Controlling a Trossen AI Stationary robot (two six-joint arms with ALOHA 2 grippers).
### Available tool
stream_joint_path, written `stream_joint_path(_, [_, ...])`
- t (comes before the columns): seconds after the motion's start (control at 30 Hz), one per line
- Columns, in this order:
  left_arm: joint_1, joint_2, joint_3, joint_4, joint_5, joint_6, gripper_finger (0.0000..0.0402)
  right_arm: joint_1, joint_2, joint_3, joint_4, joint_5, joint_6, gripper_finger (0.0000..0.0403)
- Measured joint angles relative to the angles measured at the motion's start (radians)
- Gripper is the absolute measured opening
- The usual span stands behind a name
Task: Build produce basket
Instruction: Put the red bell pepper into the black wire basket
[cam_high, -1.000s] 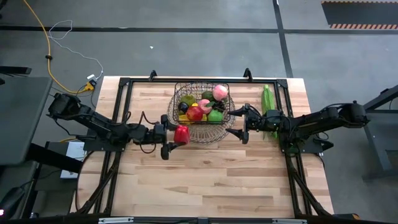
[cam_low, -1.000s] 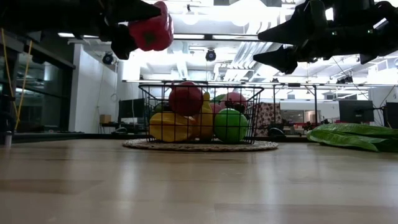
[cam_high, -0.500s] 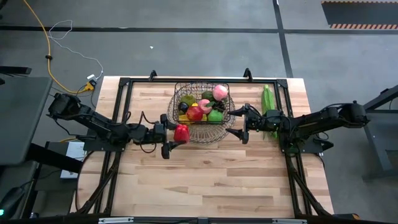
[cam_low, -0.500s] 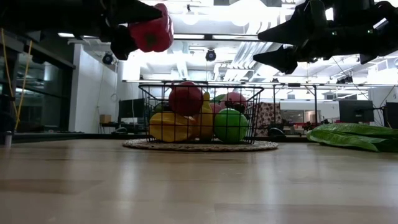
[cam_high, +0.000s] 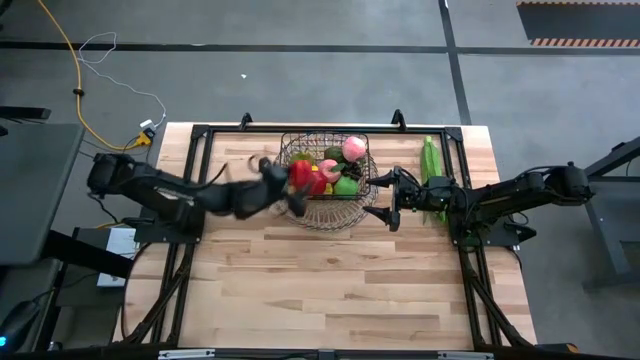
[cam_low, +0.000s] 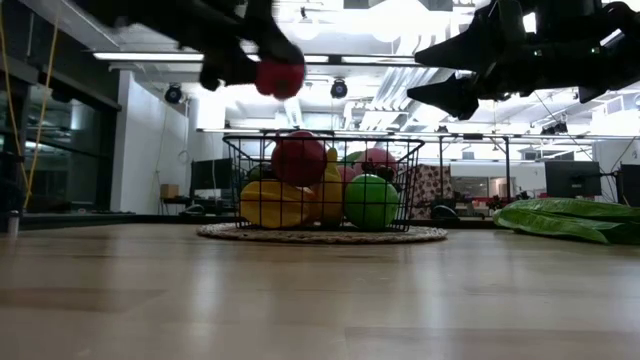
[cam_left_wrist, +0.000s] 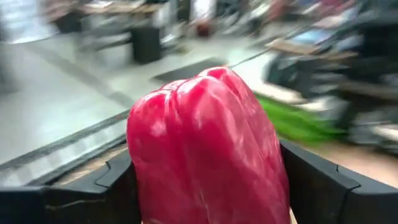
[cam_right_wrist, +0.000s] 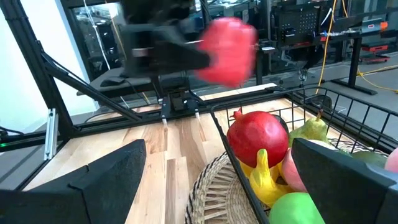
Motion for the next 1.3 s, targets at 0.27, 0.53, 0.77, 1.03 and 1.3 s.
stream_joint_path(0.27, [0.212,0.191,0.255,-0.343,-0.086,-0.034,0.0287,0.0,0.0,0.0,-0.008,0.0,0.0,0.0392])
stream_joint_path(0.53, [0.332,0.296,0.261,-0.348,-0.043,-0.202,0.0287,0.0,0.0,0.0,-0.012,0.0,-0.003,0.0392])
stream_joint_path(0.77, [0.365,0.321,0.261,-0.338,0.006,-0.187,0.0288,0.0,0.0,0.0,-0.012,0.0,-0.003,0.0392])
stream_joint_path(1.03, [0.365,0.321,0.261,-0.334,0.006,-0.176,0.0307,0.0,0.0,0.0,-0.011,0.0,-0.003,0.0392])
stream_joint_path(1.3, [0.366,0.321,0.261,-0.332,0.005,-0.155,0.0311,0.0,0.0,0.0,-0.011,0.0,-0.003,0.0392])
